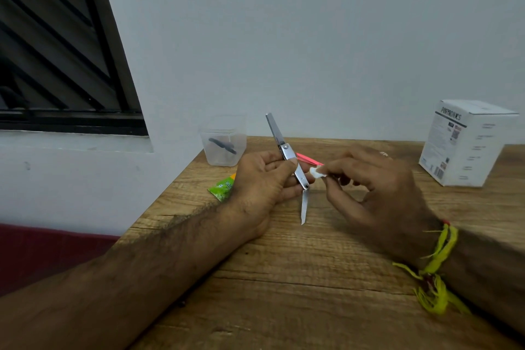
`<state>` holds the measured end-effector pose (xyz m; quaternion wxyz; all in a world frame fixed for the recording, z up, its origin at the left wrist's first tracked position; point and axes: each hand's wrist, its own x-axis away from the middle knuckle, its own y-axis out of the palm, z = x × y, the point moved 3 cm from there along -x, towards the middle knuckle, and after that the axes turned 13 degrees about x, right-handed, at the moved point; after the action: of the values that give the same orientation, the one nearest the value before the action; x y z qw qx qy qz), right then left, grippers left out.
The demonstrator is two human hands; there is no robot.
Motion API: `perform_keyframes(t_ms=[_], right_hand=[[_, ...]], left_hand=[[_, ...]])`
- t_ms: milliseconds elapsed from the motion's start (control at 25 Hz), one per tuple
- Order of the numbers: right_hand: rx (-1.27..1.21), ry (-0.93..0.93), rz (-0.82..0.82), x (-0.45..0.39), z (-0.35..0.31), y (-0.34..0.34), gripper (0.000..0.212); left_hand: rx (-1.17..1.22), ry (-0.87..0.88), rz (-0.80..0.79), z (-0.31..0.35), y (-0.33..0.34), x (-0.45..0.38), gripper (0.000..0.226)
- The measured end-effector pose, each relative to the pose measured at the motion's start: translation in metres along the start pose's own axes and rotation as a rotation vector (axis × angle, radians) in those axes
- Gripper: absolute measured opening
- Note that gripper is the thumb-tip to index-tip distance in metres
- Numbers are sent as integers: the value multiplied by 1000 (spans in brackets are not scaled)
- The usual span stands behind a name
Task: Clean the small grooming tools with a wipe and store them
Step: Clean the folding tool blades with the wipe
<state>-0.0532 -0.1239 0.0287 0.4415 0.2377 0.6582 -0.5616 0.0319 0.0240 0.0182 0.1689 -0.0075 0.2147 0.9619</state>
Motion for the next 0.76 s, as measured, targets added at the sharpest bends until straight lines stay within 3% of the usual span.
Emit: perform_keyframes(t_ms=[440, 760], right_hand=[[125, -191, -198, 4, -8, 12, 16], [111, -177, -231, 2, -12, 18, 14]], left_hand=[[22, 15, -61, -3, -1, 0, 19], [-6, 44, -33, -3, -4, -2, 18]])
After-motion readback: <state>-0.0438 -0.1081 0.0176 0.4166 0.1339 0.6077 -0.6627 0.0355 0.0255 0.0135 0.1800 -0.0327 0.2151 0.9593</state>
